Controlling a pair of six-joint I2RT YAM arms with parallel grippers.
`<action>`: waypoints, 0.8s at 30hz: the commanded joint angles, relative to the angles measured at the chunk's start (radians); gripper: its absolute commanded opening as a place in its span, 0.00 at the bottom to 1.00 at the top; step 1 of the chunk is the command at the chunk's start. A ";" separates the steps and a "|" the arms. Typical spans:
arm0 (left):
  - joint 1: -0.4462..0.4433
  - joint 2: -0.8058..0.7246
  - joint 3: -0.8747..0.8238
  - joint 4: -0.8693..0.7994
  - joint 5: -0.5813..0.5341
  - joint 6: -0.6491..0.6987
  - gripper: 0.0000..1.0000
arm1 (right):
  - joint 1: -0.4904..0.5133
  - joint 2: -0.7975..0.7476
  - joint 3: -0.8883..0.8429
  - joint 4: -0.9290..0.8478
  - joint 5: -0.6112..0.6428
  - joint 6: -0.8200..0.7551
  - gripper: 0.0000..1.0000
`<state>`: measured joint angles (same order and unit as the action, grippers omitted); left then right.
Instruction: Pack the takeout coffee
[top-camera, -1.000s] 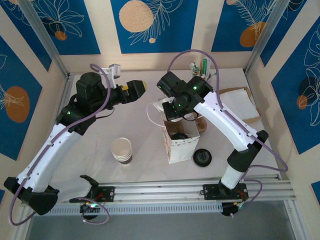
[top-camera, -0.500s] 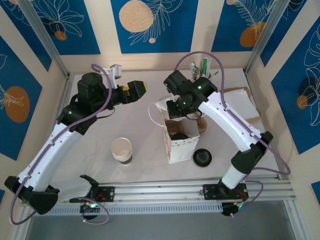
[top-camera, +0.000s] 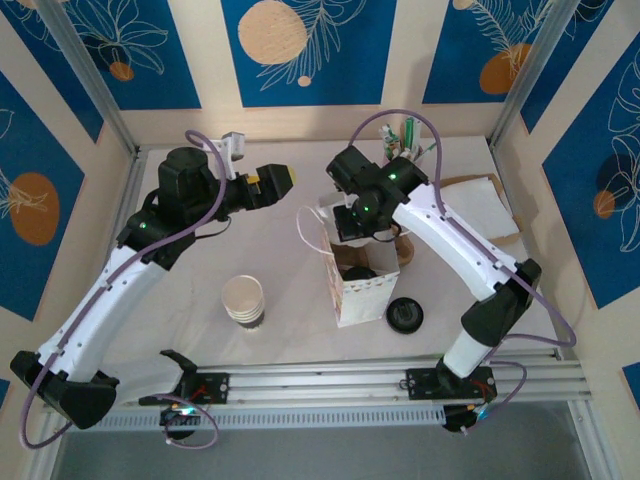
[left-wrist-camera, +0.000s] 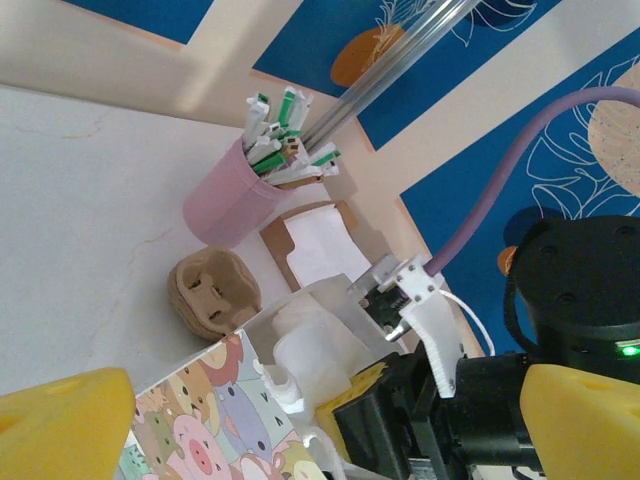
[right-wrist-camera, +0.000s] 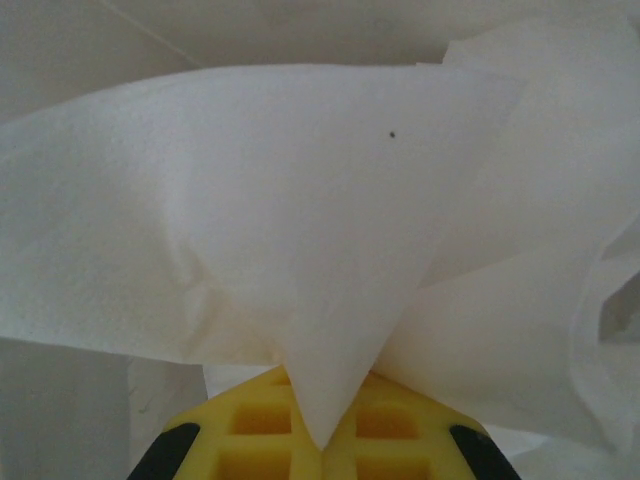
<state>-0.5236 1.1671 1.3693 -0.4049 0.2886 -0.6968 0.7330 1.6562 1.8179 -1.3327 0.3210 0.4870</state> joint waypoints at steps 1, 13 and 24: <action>0.012 -0.012 -0.004 0.019 0.018 0.012 0.99 | 0.004 0.019 -0.024 0.013 -0.020 -0.001 0.00; 0.019 -0.006 -0.006 0.025 0.030 0.010 0.99 | -0.001 0.037 -0.095 0.071 -0.022 -0.007 0.00; 0.020 -0.010 -0.015 0.022 0.031 0.006 0.99 | -0.023 0.060 -0.148 0.115 -0.046 -0.011 0.00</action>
<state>-0.5167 1.1671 1.3602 -0.4042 0.2993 -0.6971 0.7200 1.7050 1.6871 -1.2343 0.3054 0.4854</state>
